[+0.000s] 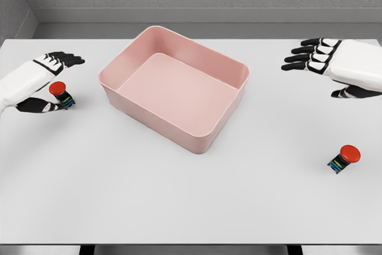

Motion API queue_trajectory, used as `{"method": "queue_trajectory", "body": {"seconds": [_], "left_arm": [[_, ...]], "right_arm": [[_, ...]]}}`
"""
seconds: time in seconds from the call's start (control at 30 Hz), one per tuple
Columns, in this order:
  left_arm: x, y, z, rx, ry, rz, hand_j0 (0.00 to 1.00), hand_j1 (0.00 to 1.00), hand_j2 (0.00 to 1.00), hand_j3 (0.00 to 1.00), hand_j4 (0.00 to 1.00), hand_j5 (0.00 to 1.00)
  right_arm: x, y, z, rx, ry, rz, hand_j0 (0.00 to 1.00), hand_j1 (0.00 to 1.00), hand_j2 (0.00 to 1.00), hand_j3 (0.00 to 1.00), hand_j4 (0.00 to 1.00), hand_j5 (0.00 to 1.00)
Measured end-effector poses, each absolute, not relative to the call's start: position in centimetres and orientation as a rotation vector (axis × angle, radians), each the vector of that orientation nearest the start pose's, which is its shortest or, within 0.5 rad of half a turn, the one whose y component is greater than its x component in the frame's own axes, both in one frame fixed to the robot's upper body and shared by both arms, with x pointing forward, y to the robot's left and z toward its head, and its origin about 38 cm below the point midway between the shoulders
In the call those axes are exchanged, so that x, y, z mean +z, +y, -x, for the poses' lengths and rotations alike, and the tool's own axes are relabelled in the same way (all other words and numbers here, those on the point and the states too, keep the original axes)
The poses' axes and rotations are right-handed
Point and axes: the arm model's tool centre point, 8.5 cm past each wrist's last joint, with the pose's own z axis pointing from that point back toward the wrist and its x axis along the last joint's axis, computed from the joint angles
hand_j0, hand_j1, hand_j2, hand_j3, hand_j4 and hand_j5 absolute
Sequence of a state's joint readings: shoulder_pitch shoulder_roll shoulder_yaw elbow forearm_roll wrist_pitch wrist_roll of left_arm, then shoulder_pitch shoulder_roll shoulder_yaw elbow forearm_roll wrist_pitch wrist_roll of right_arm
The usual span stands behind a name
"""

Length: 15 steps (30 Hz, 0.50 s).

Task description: Put the industrial switch in the basket with both arms

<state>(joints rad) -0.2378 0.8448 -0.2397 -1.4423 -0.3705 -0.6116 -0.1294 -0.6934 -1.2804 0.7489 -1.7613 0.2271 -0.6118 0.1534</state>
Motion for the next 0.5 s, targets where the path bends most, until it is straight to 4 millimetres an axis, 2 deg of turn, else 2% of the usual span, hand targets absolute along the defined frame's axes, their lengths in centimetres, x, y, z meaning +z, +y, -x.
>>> {"method": "queue_trajectory", "body": {"seconds": [0.17,0.27,0.5], "left_arm": [[19.4,39.0,-39.2,-1.548,-1.689,-0.596,1.0,1.0,1.0,1.0,1.0,1.0],[19.1,39.6,-39.2,-1.542,-1.671,-0.601,1.0,1.0,1.0,1.0,1.0,1.0],[17.5,42.6,-39.4,-1.504,-1.57,-0.625,1.0,1.0,1.0,1.0,1.0,1.0]], "right_arm": [[31.3,-34.5,-36.4,-2.753,2.141,-0.714,1.0,1.0,1.0,1.0,1.0,1.0],[31.0,-35.6,-36.3,-2.799,2.117,-0.743,1.0,1.0,1.0,1.0,1.0,1.0],[28.3,-38.2,-36.0,-2.966,2.024,-0.755,1.0,1.0,1.0,1.0,1.0,1.0]]}}
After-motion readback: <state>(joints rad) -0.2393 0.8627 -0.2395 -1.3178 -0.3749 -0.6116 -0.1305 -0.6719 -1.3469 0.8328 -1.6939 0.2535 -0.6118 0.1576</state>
